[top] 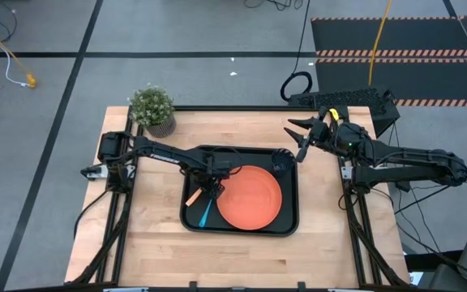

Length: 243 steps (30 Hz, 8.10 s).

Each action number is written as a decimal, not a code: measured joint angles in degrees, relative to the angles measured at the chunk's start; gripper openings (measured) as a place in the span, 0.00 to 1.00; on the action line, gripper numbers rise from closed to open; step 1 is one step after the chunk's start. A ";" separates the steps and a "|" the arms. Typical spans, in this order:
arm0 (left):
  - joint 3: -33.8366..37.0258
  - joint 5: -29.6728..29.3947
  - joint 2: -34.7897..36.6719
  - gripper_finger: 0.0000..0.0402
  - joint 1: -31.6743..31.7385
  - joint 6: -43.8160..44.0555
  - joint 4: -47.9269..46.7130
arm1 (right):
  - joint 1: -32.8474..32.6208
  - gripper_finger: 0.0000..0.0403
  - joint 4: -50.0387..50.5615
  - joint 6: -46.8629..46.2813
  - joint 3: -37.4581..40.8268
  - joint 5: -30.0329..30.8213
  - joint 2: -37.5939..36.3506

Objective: Pick and place plate/cup/fork/spoon on tray
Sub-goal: Adjust the orange fork on the black tray, then adjust the blue spoon on the black tray, then adjust the black tray on the table

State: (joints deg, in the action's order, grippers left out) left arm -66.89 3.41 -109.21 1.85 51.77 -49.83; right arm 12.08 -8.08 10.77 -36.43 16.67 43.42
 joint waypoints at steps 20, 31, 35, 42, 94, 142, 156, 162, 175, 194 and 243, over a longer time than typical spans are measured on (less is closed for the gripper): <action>0.48 -0.67 2.99 0.10 -0.45 12.44 -4.92 | 0.00 0.32 1.23 0.35 0.00 -0.20 -0.02; 0.35 -0.97 3.10 0.11 -0.40 17.14 -5.09 | -0.01 0.32 4.12 -0.39 0.00 -0.22 -0.02; 0.31 -1.90 3.14 0.11 -0.71 19.64 -5.11 | 0.00 0.32 4.66 -0.42 0.00 -0.24 -0.02; 0.24 -2.02 3.21 0.11 -2.10 23.75 -6.53 | 0.00 0.32 6.25 -0.17 0.00 -0.26 -0.02; -1.06 -3.89 5.60 0.28 -3.59 32.21 -7.29 | -0.07 0.32 8.80 3.65 0.00 -0.57 -0.04; -7.74 -3.40 -3.24 0.28 -11.05 27.42 -1.68 | -0.07 0.32 9.33 3.43 0.02 -0.48 -0.09; -7.74 -3.40 -3.28 0.06 -10.95 29.25 -2.79 | -0.07 0.32 9.35 3.42 0.02 -0.50 -0.09; -7.74 -3.32 -3.28 0.06 -10.81 29.13 -2.75 | -0.07 0.32 9.37 3.42 0.02 -0.50 -0.09; -7.74 -3.70 -2.80 0.06 -6.65 27.43 -2.73 | -0.07 0.32 9.26 3.41 0.02 -0.50 -0.09; -7.74 -6.39 -2.80 0.09 -4.20 28.93 -2.58 | -0.06 0.32 9.25 3.85 0.02 -0.50 -0.09; -7.74 -12.45 9.65 0.37 -5.92 28.01 -8.00 | -0.04 0.32 8.35 3.61 0.02 -0.50 -0.07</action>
State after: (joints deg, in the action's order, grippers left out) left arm -74.63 -9.04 -99.56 -4.07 79.77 -57.83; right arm 12.03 0.27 14.37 -36.40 16.16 43.35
